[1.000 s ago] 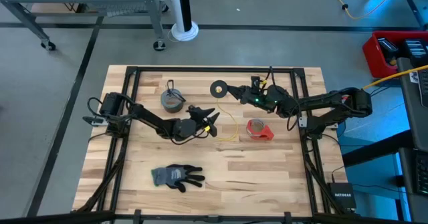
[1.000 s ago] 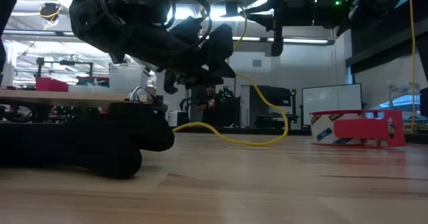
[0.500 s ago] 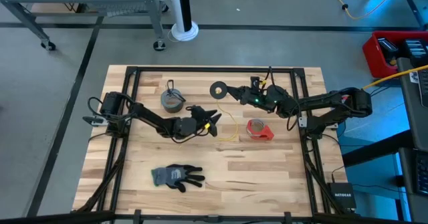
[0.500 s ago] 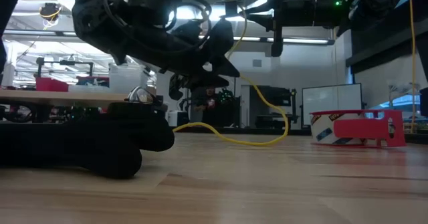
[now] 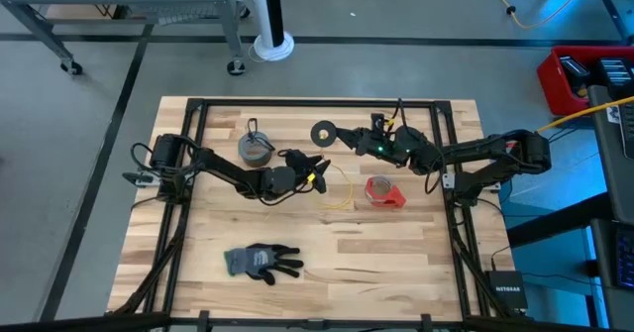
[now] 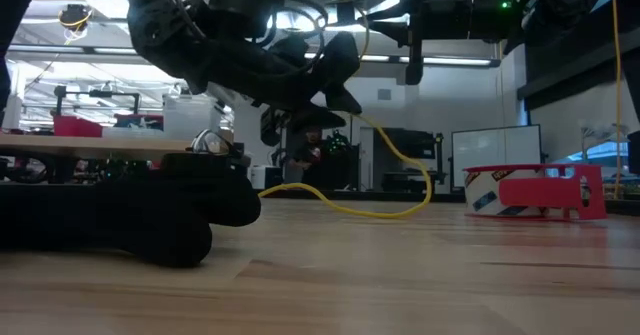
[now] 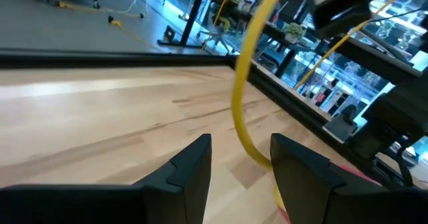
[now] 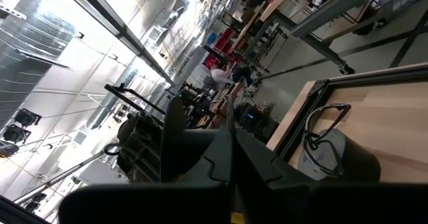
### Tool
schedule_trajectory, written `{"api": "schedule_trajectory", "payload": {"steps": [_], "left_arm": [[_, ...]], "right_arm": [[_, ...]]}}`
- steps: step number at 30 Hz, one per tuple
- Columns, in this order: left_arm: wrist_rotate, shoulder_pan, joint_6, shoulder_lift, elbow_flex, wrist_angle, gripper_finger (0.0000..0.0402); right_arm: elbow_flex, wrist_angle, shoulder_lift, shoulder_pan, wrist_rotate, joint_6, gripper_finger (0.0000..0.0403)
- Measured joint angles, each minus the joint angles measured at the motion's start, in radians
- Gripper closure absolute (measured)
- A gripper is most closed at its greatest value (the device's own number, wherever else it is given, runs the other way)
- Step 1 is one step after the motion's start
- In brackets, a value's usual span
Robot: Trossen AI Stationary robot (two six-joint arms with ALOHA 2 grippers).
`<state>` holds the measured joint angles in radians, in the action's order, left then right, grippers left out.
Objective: Coil cords
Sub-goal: Coil the yellow wire onto the spool
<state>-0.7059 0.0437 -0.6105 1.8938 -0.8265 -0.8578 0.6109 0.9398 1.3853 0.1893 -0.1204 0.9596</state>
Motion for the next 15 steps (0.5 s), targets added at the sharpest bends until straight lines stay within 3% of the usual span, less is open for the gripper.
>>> {"api": "schedule_trajectory", "payload": {"steps": [6,15], "left_arm": [[0.000,0.000,0.008,0.000,0.000,0.012,0.0284],[0.000,0.000,0.028,0.000,0.000,0.013,0.0390]], "right_arm": [[0.000,0.000,0.000,0.000,0.000,0.000,0.0396],[0.000,-0.095,0.000,0.000,0.001,-0.024,0.0396]]}}
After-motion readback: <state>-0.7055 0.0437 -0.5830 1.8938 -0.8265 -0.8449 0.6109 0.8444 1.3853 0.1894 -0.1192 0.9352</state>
